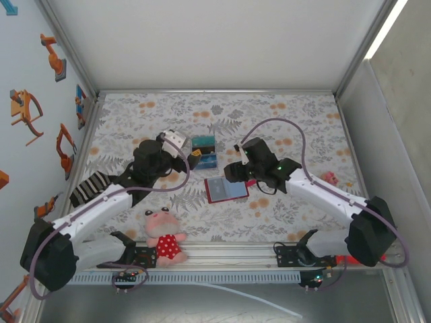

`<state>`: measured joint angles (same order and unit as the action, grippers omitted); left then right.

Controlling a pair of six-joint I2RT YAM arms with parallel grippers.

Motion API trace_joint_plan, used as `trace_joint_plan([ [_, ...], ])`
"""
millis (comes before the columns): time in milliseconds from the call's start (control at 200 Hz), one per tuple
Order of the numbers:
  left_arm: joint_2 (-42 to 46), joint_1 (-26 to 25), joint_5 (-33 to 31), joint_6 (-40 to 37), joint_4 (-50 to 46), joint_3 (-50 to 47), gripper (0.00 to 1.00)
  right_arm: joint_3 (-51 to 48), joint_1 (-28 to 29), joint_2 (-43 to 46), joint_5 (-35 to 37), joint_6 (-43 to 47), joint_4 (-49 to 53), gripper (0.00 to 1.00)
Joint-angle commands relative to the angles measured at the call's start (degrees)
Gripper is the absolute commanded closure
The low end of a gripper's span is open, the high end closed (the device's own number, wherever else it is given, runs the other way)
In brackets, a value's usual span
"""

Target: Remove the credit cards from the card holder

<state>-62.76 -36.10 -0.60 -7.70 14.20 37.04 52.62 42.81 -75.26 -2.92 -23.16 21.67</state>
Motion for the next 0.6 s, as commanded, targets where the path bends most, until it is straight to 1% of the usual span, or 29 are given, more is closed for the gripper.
trace_joint_plan([
  [0, 4.4, -0.3, -8.4, 8.3, 0.8, -3.4, 0.03, 2.5, 2.2, -2.7, 3.5, -1.4, 3.4, 0.34],
  [95, 7.5, -0.4, -11.4, 10.2, -0.4, -6.1, 0.03, 4.3, 3.9, -5.7, 5.2, -1.4, 5.3, 0.33],
  [270, 11.3, -0.3, -15.3, 14.0, -2.5, -9.3, 0.03, 7.8, 6.0, -11.3, 5.9, -1.0, 7.0, 0.34],
  [426, 13.6, -0.4, -19.5, 17.0, -2.7, -11.7, 0.03, 10.8, 7.8, -15.3, 6.8, -0.2, 8.9, 0.35],
  [596, 14.5, -0.2, -24.4, 20.1, -5.5, -11.8, 0.03, 13.8, 10.1, -19.5, 7.7, 0.5, 10.8, 0.38],
])
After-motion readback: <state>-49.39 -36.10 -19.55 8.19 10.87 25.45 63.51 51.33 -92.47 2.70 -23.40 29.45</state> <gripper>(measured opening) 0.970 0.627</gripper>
